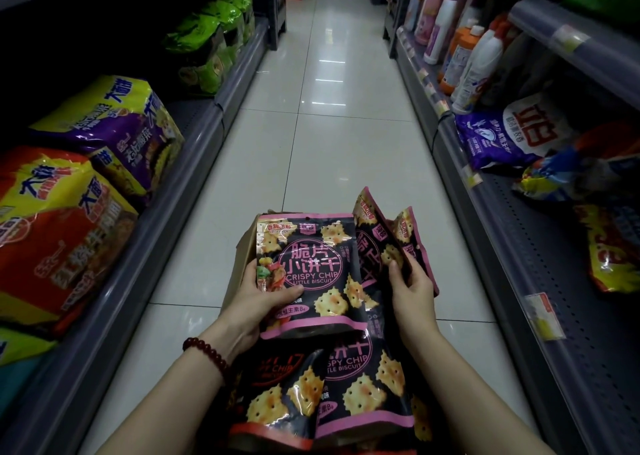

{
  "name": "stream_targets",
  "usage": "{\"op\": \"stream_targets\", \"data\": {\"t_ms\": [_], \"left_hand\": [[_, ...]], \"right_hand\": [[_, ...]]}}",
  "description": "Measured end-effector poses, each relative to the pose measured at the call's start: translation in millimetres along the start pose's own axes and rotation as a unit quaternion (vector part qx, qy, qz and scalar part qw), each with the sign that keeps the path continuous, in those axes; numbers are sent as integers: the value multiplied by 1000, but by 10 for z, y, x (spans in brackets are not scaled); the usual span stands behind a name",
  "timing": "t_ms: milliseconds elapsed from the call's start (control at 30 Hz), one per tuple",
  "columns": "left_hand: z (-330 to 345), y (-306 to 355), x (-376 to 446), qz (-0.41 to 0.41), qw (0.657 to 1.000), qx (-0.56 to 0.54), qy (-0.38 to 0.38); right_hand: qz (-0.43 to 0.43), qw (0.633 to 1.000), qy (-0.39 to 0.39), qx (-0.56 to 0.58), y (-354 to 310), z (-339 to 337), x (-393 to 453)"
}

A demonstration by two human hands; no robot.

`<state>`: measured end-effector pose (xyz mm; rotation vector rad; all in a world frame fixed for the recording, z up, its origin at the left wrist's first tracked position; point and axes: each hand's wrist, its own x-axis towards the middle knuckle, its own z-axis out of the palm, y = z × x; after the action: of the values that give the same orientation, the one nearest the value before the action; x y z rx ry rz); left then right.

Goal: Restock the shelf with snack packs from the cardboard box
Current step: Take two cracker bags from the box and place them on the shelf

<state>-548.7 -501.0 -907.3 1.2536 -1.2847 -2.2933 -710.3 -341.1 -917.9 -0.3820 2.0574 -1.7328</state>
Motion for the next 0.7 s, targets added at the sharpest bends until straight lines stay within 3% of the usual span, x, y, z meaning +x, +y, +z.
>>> {"op": "stream_targets", "data": {"t_ms": [100, 200, 400, 700], "left_hand": [[-20, 12, 0, 10, 1000, -10, 5], [-29, 43, -8, 11, 1000, 7, 0], [13, 193, -93, 19, 1000, 19, 15], [251, 1084, -779, 78, 991, 16, 107]], "right_hand": [[-8, 999, -14, -29, -13, 33, 66], [17, 997, 39, -63, -33, 77, 140], [19, 998, 60, -9, -221, 63, 159], [15, 996, 46, 74, -1736, -160, 14]]}}
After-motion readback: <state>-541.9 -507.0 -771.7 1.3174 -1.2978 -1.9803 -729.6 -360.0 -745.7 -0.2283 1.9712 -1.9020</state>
